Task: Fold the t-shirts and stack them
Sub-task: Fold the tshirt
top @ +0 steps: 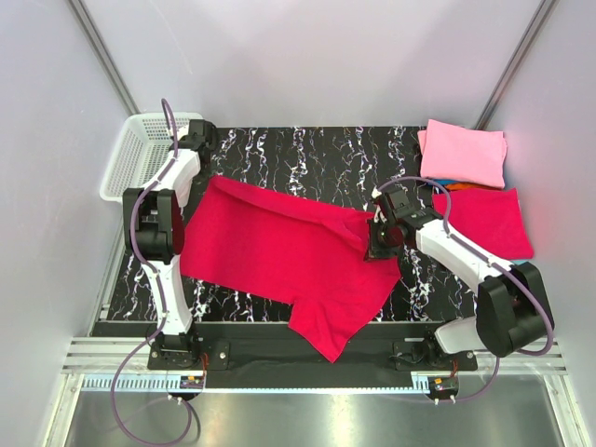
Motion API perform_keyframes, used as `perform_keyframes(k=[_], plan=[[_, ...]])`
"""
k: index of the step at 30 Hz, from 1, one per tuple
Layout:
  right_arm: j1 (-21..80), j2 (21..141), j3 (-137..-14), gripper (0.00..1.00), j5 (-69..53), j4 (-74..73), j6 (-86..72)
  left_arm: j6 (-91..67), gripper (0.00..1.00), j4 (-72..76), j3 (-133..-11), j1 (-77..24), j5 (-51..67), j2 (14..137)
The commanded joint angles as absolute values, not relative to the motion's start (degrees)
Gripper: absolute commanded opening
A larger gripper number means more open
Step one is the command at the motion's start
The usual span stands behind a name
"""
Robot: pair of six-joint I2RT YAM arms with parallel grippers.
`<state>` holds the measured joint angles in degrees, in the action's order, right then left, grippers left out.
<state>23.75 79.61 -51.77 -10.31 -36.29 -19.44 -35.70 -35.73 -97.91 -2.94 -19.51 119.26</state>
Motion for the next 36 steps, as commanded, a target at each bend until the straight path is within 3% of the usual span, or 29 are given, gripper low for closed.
perform_keyframes(k=[1, 5, 7, 8, 9, 10, 13, 19, 28, 36], plan=[[24.3, 78.8, -51.1, 0.0, -9.1, -37.2, -20.7, -37.9, 0.0, -36.3, -97.4, -2.4, -22.9, 116.0], [24.3, 79.5, -50.8, 0.0, -9.7, -37.8, -21.1, -40.6, 0.05, -39.9, -97.6, -2.4, -23.9, 116.2], [24.3, 79.7, -50.8, 0.12, -10.3, -38.4, -21.0, -42.3, 0.07, -41.7, -97.5, -2.4, -23.8, 116.5], [24.3, 79.8, -50.8, 0.24, -10.6, -38.9, -21.1, -42.9, 0.11, -42.4, -97.4, -2.4, -23.7, 116.6], [24.3, 79.5, -50.8, 0.51, -11.0, -39.5, -20.9, -43.8, 0.2, -43.6, -96.9, -2.4, -23.5, 116.7], [24.3, 79.1, -50.8, 0.59, -11.3, -39.9, -20.9, -44.5, 0.22, -44.0, -96.7, -2.4, -23.5, 116.6], [24.3, 75.8, -50.4, 0.68, -10.9, -40.2, -21.4, -46.4, 0.31, -44.8, -94.8, -2.4, -23.6, 115.5], [24.3, 74.3, -52.4, 0.69, -5.7, -39.6, -23.6, -46.8, 0.32, -45.0, -94.8, -2.5, -21.5, 114.1], [24.3, 89.9, -59.6, 0.63, -3.6, -32.4, -25.8, -48.6, 0.32, -44.4, -94.7, -2.5, -18.9, 111.0], [24.2, 100.4, -65.6, 0.59, -1.8, -29.2, -26.6, -39.5, 0.3, -40.3, -102.9, -3.0, -4.6, 119.8]])
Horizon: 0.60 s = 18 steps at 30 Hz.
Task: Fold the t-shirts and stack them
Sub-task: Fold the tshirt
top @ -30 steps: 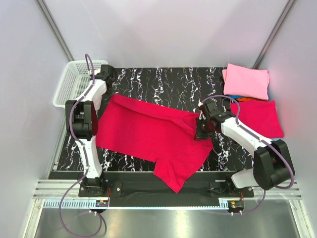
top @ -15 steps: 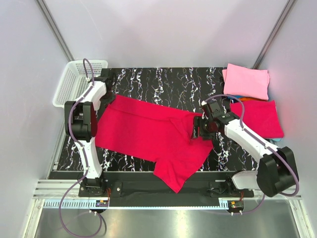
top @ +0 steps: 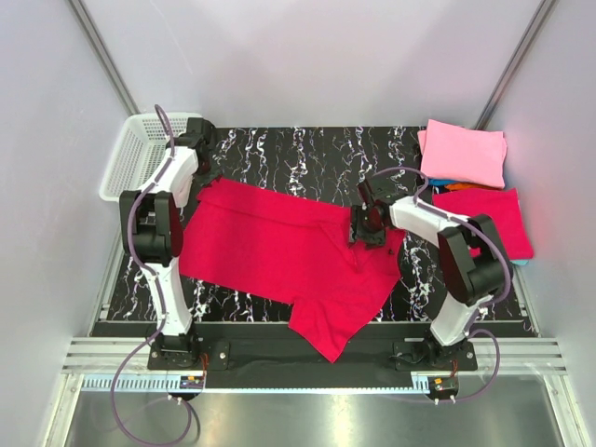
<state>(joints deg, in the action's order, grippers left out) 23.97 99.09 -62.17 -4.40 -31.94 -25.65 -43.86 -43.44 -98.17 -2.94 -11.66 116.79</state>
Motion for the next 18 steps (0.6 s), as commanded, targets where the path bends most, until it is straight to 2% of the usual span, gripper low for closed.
perform_keyframes(k=[1, 7, 18], plan=[[24.3, 101.7, -65.9, 0.59, -1.6, -29.0, -26.6, -39.1, 0.3, -40.3, -103.5, -3.0, -3.9, 121.9], [24.2, 104.8, -66.7, 0.59, -0.3, -29.1, -27.3, -37.4, 0.28, -40.6, -105.3, -3.0, -3.5, 126.1], [19.3, 109.9, -67.7, 0.61, 7.1, -34.8, -26.6, -37.1, 0.27, -45.0, -102.0, -3.0, -11.2, 126.5]])
